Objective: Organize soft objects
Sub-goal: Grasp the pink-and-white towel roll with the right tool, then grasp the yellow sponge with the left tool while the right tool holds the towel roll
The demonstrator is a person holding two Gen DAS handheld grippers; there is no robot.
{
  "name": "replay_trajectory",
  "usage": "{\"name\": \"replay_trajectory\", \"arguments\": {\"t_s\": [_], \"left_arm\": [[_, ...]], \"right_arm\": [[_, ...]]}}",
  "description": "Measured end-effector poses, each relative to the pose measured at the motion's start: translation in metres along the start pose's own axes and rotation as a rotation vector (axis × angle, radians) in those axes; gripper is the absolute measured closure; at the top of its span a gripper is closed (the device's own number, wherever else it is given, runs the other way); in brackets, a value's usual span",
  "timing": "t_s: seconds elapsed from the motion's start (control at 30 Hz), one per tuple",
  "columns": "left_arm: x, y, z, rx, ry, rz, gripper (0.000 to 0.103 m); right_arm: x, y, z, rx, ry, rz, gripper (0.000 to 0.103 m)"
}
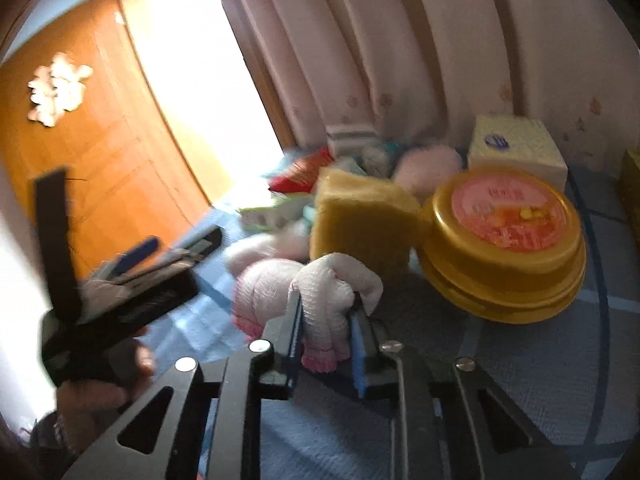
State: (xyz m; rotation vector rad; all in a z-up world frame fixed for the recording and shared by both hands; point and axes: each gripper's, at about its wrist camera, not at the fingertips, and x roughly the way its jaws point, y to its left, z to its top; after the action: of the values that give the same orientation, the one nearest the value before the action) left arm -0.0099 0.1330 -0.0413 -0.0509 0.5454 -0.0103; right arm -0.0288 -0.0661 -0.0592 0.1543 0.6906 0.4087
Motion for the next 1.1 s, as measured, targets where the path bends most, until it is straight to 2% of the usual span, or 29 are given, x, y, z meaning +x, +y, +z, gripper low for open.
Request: {"name": "replay_trajectory", "arguments": {"t_s": [0.07, 0.1, 0.23, 0.37, 0.43, 0.53, 0.6, 0.73, 0.83, 0.97, 1.1], "left_arm": [[-0.004, -0.001, 0.0, -0.001, -0.02, -0.042, 0.002], [-0.007, -0.003, 0.001, -0.005, -0.028, -0.089, 0.002], [-0.015, -0.022, 0.009, 0.041, -0.045, -0.223, 0.0], [-0.02, -0.052, 0.015, 0.127, -0.04, -0.275, 0.001], [-0.018, -0.065, 0.015, 0.14, -0.012, -0.3, 0.001], [-0.016, -0.078, 0.013, 0.147, 0.021, -0.336, 0.001], [-0.019, -0.088, 0.009, 0.168, 0.023, -0.351, 0.001], [-0.026, -0.1, 0.005, 0.229, 0.006, -0.356, 0.001], [-0.029, -0.106, 0.004, 0.275, -0.002, -0.363, 0.001], [-0.027, -0.108, 0.001, 0.293, 0.028, -0.374, 0.001], [-0.028, -0.099, -0.006, 0.271, 0.045, -0.305, 0.001]], "right_arm": [[-0.019, 0.004, -0.004, -0.017, -0.082, 0.056, 0.082], [-0.026, 0.006, -0.005, -0.021, -0.113, 0.063, 0.082], [-0.064, -0.003, -0.009, 0.0, -0.232, 0.025, 0.082], [-0.097, -0.027, -0.01, 0.065, -0.303, -0.006, 0.082], [-0.118, -0.038, -0.013, 0.091, -0.352, -0.056, 0.082], [-0.15, -0.045, -0.019, 0.098, -0.428, -0.178, 0.082], [-0.16, -0.049, -0.022, 0.104, -0.447, -0.203, 0.082], [-0.164, -0.066, -0.03, 0.151, -0.417, -0.151, 0.082], [-0.175, -0.071, -0.041, 0.144, -0.416, -0.196, 0.082], [-0.181, -0.074, -0.053, 0.136, -0.405, -0.234, 0.082], [-0.191, -0.073, -0.056, 0.119, -0.406, -0.247, 0.082]]}}
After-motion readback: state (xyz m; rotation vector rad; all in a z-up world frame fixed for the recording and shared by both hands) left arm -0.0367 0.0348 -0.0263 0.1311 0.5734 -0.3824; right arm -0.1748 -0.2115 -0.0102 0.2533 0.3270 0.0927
